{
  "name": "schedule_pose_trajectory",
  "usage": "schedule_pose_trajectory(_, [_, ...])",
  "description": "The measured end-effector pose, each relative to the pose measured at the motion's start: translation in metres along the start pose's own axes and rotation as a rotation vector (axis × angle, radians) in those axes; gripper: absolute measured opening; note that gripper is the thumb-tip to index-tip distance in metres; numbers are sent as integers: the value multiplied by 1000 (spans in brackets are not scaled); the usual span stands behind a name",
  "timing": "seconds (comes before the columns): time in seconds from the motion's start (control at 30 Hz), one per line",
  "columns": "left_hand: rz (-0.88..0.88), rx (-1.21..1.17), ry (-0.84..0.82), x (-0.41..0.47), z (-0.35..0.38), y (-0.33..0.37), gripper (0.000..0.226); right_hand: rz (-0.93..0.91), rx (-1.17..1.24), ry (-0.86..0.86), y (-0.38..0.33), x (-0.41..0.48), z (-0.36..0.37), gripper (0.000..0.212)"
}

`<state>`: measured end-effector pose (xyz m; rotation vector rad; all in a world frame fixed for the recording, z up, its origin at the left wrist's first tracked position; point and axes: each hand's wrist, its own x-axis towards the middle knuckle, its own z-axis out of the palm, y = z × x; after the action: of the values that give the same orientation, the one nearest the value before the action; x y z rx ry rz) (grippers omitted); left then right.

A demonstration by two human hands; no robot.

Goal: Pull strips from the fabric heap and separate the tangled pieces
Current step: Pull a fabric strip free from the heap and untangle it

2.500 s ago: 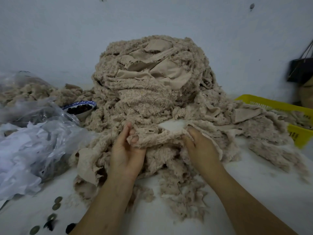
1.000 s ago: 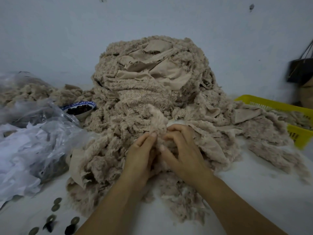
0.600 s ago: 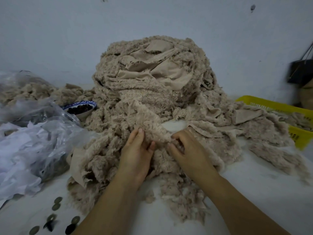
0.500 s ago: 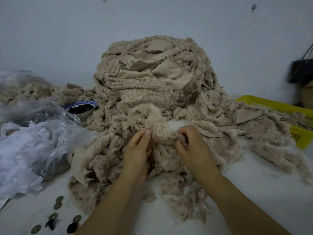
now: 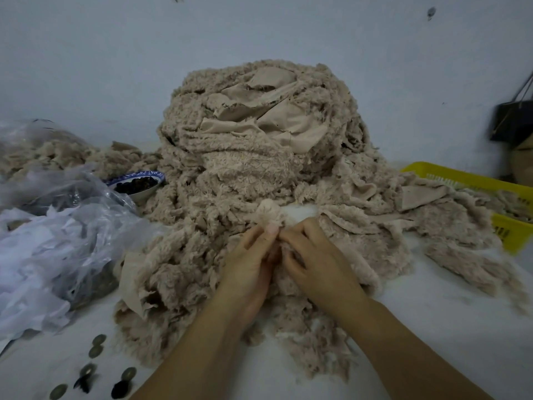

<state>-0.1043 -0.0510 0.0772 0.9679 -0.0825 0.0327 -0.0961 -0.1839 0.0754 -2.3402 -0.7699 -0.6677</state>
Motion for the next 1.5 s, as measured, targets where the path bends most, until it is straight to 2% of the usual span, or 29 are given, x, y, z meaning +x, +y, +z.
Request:
schedule_pose_trajectory(0.1, [-59, -69, 107, 3, -4, -1, 14, -63, 12, -94, -2, 0, 1, 41])
schedule_pose_trajectory(0.17, [-94, -105, 166, 5, -9, -1, 18, -80, 55, -112, -4, -1, 1, 40])
schedule_pose_trajectory(0.23, [-96, -152, 168, 6, -12, 1, 15, -20, 118, -70, -4, -2, 1, 35])
schedule_pose_trajectory(0.33, [-75, -165, 138, 4, -10, 5, 13, 111, 186, 81, 0, -2, -3, 33])
schedule_pose_trajectory(0.4, [-89, -134, 128, 1, -5, 3, 26, 153, 218, 149, 0, -2, -5, 34])
schedule_pose_trajectory(0.5, [-65, 31, 111, -5, 2, -1, 17, 136, 142, 123, -3, 0, -2, 40])
schedule_pose_trajectory(0.57, [-14, 258, 158, -6, 2, -5, 21, 137, 121, 159, 0, 1, 1, 22])
schedule_pose_trajectory(0.63, [56, 460, 169, -7, 0, -8, 20, 265, 252, 178, 7, 1, 0, 21])
schedule_pose_trajectory(0.7, [99, 502, 158, -6, -2, -11, 21, 424, 437, 165, 12, 1, -3, 28])
schedule_pose_trajectory(0.77, [72, 455, 166, -4, 0, -9, 24, 542, 570, 179, 15, 0, -4, 32])
schedule_pose_trajectory(0.83, [-6, 312, 121, -4, -1, -6, 22, 572, 584, 171, 17, 0, -6, 36])
schedule_pose_trajectory(0.93, [-120, 57, 2, -4, -1, 0, 18, 392, 504, 144, 12, 0, -6, 31])
schedule_pose_trajectory(1.0, [-151, -22, -9, -3, -1, 1, 20, 253, 418, 112, 6, 0, -6, 26])
schedule_pose_trajectory(1.1, [-161, -36, 47, -1, 1, 2, 15, 103, 288, 17, -2, 0, -1, 16])
schedule_pose_trajectory(1.2, [-151, -135, 231, 3, -3, 4, 19, 58, 202, -32, -2, -1, 2, 15])
schedule_pose_trajectory(1.27, [-155, -257, 326, 4, -7, 9, 21, 92, 248, -14, 0, -2, 0, 16])
schedule_pose_trajectory(1.33, [-166, -341, 353, 4, -10, 12, 23, 168, 306, 10, 4, -1, 0, 21])
schedule_pose_trajectory(1.4, [-173, -366, 303, 2, -10, 12, 23, 279, 353, 24, 10, -2, 0, 21])
schedule_pose_trajectory(1.5, [-152, -253, 195, -1, -5, 11, 29, 368, 429, 80, 17, -5, -2, 17])
